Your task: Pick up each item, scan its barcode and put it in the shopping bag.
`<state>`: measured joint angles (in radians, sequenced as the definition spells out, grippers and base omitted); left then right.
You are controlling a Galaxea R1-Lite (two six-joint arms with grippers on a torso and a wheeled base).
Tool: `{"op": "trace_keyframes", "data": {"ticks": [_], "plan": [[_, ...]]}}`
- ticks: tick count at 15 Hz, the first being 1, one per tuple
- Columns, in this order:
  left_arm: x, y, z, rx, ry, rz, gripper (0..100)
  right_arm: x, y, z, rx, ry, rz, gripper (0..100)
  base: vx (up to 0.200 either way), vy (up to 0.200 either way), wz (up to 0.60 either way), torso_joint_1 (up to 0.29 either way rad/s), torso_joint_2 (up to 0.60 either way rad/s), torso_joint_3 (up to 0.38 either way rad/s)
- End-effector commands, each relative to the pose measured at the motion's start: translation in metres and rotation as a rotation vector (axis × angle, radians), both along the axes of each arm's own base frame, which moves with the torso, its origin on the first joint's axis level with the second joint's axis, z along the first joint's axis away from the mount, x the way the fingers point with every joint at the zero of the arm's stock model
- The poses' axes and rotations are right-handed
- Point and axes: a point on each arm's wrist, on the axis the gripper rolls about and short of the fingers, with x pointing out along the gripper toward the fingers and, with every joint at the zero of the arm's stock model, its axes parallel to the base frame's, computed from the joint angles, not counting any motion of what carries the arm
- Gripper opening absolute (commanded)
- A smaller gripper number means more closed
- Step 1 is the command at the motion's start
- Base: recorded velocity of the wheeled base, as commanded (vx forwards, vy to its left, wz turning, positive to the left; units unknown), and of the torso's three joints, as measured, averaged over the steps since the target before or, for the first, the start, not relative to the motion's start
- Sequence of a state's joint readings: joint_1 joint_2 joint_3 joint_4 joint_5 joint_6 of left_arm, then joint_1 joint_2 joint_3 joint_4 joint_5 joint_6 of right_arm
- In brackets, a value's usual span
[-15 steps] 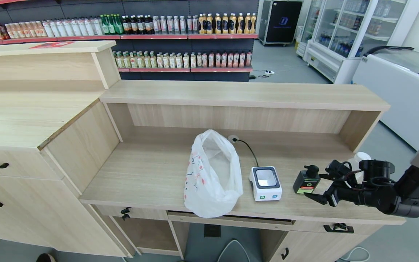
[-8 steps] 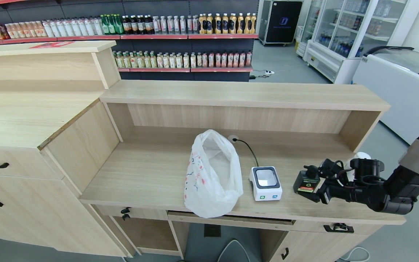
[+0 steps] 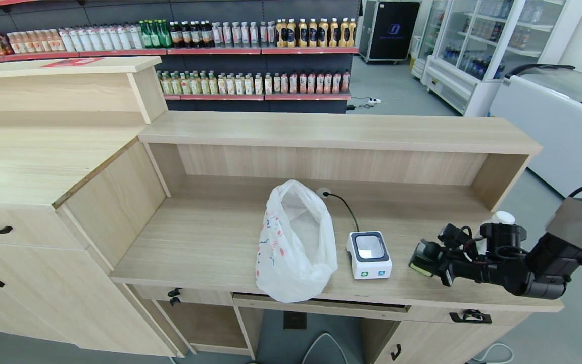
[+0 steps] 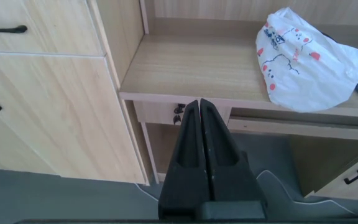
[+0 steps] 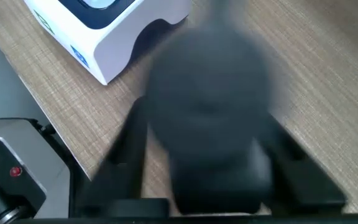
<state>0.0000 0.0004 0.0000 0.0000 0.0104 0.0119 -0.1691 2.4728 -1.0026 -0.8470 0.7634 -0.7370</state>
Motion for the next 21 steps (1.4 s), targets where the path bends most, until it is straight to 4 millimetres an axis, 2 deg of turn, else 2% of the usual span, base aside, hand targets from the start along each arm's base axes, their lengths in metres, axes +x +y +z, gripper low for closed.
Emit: {"op": "trace_keyframes", "data": {"ticks": [1,5,8,9,10,13,15,16,18,20,21], "plan": [[0.0,0.0,0.0,0.0,0.0,0.0,0,0.0,0.0,0.0,0.002,-0.001,0.0,0,0.0,0.0,0.0,0.0,0.0,0.0],[0.0,0.0,0.0,0.0,0.0,0.0,0,0.0,-0.001,0.009,-0.003,-0.022,-0.004,0,0.0,0.0,0.0,0.0,0.0,0.0],[0.0,0.0,0.0,0.0,0.0,0.0,0,-0.004,-0.01,0.062,-0.023,-0.18,-0.027,0,0.0,0.0,0.0,0.0,0.0,0.0],[0.0,0.0,0.0,0.0,0.0,0.0,0,-0.023,-0.015,0.1,-0.01,-0.222,-0.061,0,0.0,0.0,0.0,0.0,0.0,0.0],[0.0,0.0,0.0,0.0,0.0,0.0,0,-0.04,-0.013,0.121,0.01,-0.236,-0.076,0,0.0,0.0,0.0,0.0,0.0,0.0],[0.0,0.0,0.0,0.0,0.0,0.0,0,-0.089,-0.023,0.172,-0.024,-0.345,-0.134,0,0.0,0.0,0.0,0.0,0.0,0.0],[0.0,0.0,0.0,0.0,0.0,0.0,0,-0.122,-0.032,0.202,-0.112,-0.468,-0.169,0,0.0,0.0,0.0,0.0,0.0,0.0],[0.0,0.0,0.0,0.0,0.0,0.0,0,-0.137,-0.035,0.21,-0.172,-0.522,-0.185,0,0.0,0.0,0.0,0.0,0.0,0.0],[0.0,0.0,0.0,0.0,0.0,0.0,0,-0.179,-0.044,0.224,-0.413,-0.68,-0.205,0,0.0,0.0,0.0,0.0,0.0,0.0],[0.0,0.0,0.0,0.0,0.0,0.0,0,-0.194,-0.032,0.234,-0.548,-0.838,-0.014,0,0.0,0.0,0.0,0.0,0.0,0.0],[0.0,0.0,0.0,0.002,0.0,0.0,0,-0.197,-0.014,0.238,-0.638,-0.973,0.145,0,0.0,0.0,0.0,0.0,0.0,0.0]]}}
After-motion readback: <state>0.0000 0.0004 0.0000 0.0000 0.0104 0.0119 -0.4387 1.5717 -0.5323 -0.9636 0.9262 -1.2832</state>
